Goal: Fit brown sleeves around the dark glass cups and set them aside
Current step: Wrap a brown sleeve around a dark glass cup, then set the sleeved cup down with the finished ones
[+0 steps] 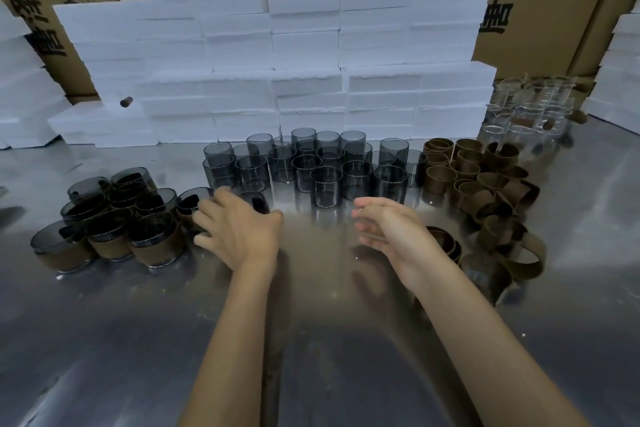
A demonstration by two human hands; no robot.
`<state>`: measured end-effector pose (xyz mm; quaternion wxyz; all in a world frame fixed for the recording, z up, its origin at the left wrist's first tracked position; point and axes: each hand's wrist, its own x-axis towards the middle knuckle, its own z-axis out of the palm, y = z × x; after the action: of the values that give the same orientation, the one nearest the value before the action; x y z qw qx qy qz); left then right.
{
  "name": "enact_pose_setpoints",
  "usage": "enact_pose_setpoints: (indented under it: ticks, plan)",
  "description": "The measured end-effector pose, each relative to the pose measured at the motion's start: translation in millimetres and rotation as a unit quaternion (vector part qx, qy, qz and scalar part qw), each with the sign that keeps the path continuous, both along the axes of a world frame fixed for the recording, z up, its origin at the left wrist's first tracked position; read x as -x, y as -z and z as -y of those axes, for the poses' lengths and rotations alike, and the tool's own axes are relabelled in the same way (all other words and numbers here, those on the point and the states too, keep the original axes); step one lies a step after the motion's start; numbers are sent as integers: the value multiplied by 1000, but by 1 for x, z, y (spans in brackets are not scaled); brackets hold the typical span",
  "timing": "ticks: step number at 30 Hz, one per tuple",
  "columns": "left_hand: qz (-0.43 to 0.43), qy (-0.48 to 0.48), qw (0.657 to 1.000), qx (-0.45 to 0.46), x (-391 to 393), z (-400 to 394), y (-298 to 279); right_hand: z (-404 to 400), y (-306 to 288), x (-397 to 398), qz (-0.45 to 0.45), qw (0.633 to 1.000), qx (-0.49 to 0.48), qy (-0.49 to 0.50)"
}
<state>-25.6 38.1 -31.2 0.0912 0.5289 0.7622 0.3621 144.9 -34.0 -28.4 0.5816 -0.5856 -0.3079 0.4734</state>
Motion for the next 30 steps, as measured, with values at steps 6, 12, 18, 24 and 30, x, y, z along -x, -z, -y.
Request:
enact_pose_setpoints:
  ticks: [6, 12, 18, 24, 30]
  plan:
    - [-56, 64, 984, -158, -6, 5, -2, -1, 0, 0, 4, 1000, 1, 0]
    - [125, 170, 977, -8, -14, 5, 4, -3, 1, -1, -3, 1000, 8, 0]
    - [177, 91, 980, -16, -10, 0, 5, -5, 3, -1, -15, 1000, 14, 2]
    - [178, 7, 984, -18, 7, -12, 9, -6, 3, -2, -19, 1000, 21, 7]
    - [170, 83, 981, -40, 2, -17, 15, -8, 4, -3, -22, 999, 22, 11]
